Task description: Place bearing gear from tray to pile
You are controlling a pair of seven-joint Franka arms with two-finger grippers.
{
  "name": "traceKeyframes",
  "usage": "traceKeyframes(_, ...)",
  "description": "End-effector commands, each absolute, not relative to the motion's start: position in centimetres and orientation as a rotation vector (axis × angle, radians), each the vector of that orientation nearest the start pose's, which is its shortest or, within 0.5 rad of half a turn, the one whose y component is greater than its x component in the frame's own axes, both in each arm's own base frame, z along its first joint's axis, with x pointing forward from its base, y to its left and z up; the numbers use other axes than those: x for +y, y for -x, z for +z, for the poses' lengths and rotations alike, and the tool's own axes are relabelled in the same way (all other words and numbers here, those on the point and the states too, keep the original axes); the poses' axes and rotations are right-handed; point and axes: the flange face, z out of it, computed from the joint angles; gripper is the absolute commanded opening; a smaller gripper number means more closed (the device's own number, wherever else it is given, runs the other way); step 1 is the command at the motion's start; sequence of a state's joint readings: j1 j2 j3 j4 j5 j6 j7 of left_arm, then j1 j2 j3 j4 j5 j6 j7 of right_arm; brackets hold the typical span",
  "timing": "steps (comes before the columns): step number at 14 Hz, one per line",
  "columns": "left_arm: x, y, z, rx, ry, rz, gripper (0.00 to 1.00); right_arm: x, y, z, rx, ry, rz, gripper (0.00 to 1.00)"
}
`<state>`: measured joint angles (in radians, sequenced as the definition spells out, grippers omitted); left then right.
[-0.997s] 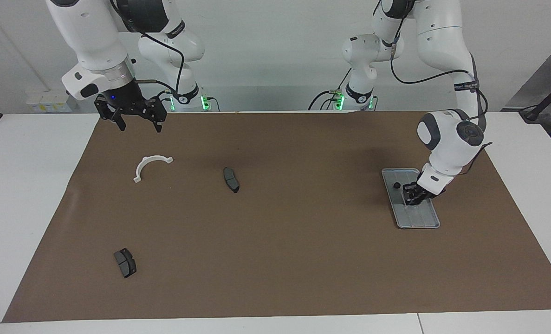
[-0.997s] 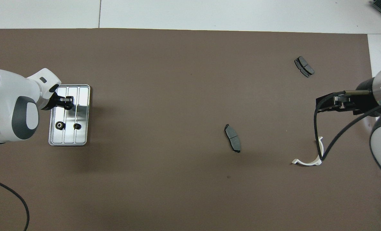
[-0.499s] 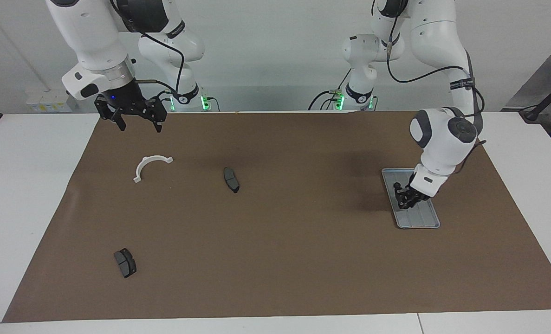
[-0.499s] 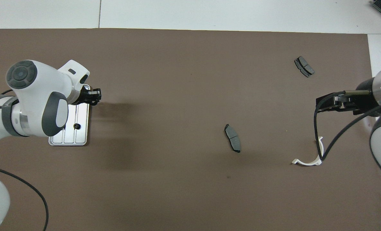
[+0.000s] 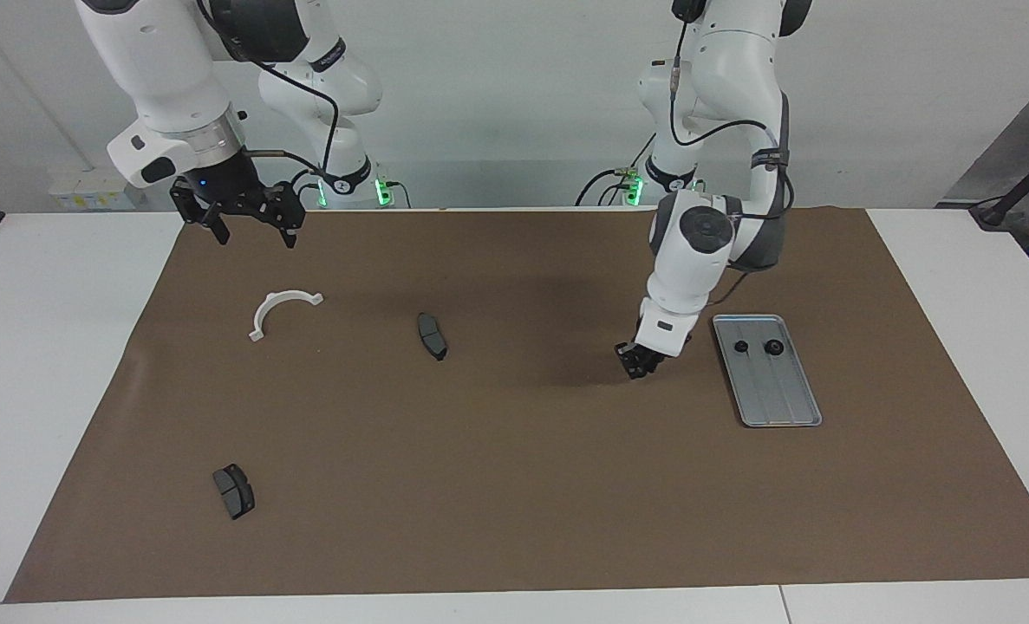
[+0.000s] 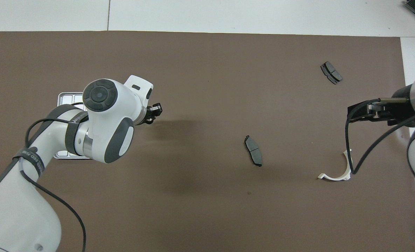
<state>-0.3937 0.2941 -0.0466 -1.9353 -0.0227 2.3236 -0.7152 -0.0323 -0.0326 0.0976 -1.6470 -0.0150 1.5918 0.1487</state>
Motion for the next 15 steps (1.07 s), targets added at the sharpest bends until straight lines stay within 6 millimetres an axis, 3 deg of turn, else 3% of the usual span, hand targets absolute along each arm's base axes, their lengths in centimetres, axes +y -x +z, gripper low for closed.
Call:
traceKeyframes(1,-30.6,-55.4,34.6,-0.546,3.209,-0.15,0.24,3.5,-53.8,61.1,0.145,3.153,-0.007,1.0)
traceKeyframes(3,-33.6,-54.8,34.7,-0.523,3.225,-0.154,0.24,3.5,-53.8,60.7,0.147,3.153,-0.012,1.0)
traceKeyframes(7,-37.5,-52.5,34.0,-0.416,3.242,-0.137,0.24,3.8,-53.7,59.2,0.139,3.152,-0.055,1.0)
traceKeyframes(9,-38.5,-51.5,33.4,-0.373,3.242,-0.123,0.28,4.5,-53.4,58.1,0.131,3.151,-0.087,1.0)
traceKeyframes(10,-38.7,-51.2,33.3,-0.363,3.243,-0.121,0.33,5.8,-53.3,57.5,0.131,3.149,-0.092,1.0)
traceKeyframes(11,-38.7,-51.1,33.4,-0.356,3.243,-0.121,0.43,6.7,-53.6,57.0,0.137,3.146,-0.099,1.0)
traceKeyframes(13,-38.7,-51.1,33.4,-0.346,3.244,-0.122,0.84,8.8,-54.5,55.5,0.139,3.138,-0.11,1.0)
traceKeyframes(14,-38.6,-51.2,33.3,-0.35,3.239,-0.115,0.96,10.1,-54.9,54.8,0.157,3.13,-0.124,1.0)
traceKeyframes(15,-38.2,-51.4,33.3,-0.359,3.237,-0.114,1.0,11.4,-55.5,53.9,0.171,3.122,-0.136,1.0)
